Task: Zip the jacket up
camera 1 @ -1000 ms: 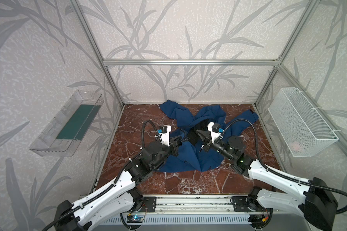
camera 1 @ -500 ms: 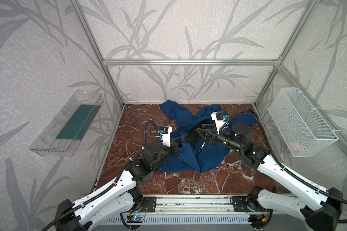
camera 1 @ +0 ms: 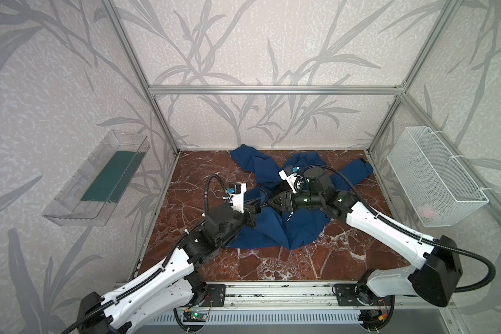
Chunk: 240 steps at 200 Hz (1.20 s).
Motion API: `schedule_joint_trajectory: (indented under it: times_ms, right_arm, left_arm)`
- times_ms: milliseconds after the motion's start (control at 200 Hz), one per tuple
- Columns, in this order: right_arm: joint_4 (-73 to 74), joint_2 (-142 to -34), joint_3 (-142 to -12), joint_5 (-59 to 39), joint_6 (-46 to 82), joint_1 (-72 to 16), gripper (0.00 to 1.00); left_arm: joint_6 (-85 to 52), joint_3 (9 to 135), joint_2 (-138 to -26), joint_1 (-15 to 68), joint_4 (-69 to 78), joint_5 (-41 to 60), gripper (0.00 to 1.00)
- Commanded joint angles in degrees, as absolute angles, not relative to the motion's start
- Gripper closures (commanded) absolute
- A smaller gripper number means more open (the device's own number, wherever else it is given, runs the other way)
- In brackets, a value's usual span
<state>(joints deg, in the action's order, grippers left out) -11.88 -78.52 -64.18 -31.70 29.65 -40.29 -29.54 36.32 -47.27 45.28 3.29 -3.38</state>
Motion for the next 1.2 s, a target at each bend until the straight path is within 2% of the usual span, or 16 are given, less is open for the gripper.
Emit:
schedule_joint_trajectory:
  times_ms: [0,550,615,710,810,880,1030,1195]
  right_arm:
    - [-11.2,-78.0,-65.8,-35.9,30.8,-40.3,0.53]
    - [-8.5,-79.6,-65.7,-39.4,32.1,-40.6,0.66]
    - [-8.4,-79.7,-65.5,-39.3,32.1,-40.6,0.7]
    - [-8.1,-80.1,-65.6,-39.2,32.3,-40.6,0.85]
    - [-8.3,-80.0,-65.7,-38.4,32.2,-40.6,0.94]
    - [-8.8,-79.6,-66.0,-36.8,31.9,-40.6,1.0]
    - [-11.0,-78.2,-66.6,-32.1,30.7,-40.8,1.0]
    - [-24.4,-78.5,-72.5,-20.7,23.5,-42.8,1.0]
  left_arm:
    - [-29.1,37.2,-46.5,45.1,3.2,-4.4,1.0]
    - [-29.2,36.8,-47.4,45.1,4.6,-4.4,1.0]
    - [-29.2,36.9,-47.5,45.1,4.6,-4.2,1.0]
    - [-29.2,36.9,-47.5,45.1,4.5,-4.3,1.0]
    - [-29.3,37.0,-47.4,45.1,4.2,-4.2,1.0]
    - [-29.3,37.3,-47.0,45.1,3.3,-4.2,1.0]
    - [-29.2,38.1,-46.1,45.1,0.2,-4.2,1.0]
    - [-28.7,40.5,-44.8,45.1,-6.0,-3.8,1.0]
